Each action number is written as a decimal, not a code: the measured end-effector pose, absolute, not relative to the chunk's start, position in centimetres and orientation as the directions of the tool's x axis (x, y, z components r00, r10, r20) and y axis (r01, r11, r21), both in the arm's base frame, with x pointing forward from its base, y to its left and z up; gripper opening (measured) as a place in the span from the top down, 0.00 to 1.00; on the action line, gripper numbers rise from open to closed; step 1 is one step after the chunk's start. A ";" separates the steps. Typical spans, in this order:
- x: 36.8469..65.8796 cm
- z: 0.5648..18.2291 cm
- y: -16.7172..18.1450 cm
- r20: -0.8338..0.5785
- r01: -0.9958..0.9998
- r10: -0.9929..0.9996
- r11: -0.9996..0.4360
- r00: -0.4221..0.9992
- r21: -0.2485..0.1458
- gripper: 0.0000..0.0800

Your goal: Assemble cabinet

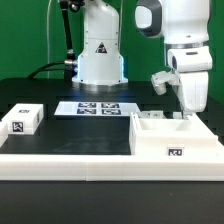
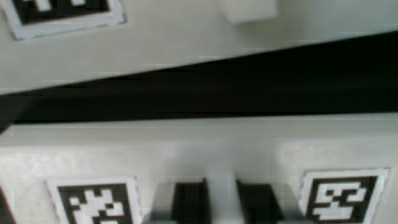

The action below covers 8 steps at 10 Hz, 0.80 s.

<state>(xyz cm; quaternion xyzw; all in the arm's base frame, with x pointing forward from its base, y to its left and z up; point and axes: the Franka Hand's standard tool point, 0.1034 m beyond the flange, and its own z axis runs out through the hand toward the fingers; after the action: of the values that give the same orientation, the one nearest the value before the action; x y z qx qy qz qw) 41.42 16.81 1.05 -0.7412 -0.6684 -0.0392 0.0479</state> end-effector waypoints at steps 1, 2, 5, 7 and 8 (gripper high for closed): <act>41.4 1.0 16.8 0.122 0.995 0.987 -0.102 0.104 -0.019 0.91; 41.4 1.0 16.8 0.122 0.995 0.987 -0.102 0.104 -0.019 0.91; 41.7 2.1 16.6 0.114 0.995 0.988 -0.101 0.101 -0.009 0.91; 41.8 4.3 15.8 0.088 0.995 0.992 -0.095 0.095 0.004 0.91; 42.1 5.0 15.3 0.080 0.996 0.993 -0.093 0.092 0.009 0.91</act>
Offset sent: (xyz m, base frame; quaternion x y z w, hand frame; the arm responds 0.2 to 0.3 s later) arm 0.0000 0.0000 0.0000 0.0000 0.0000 0.0000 1.0000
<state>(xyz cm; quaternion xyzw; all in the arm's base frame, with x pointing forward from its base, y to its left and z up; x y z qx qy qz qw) 42.05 15.31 5.02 -0.7385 -0.6730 -0.0328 0.0237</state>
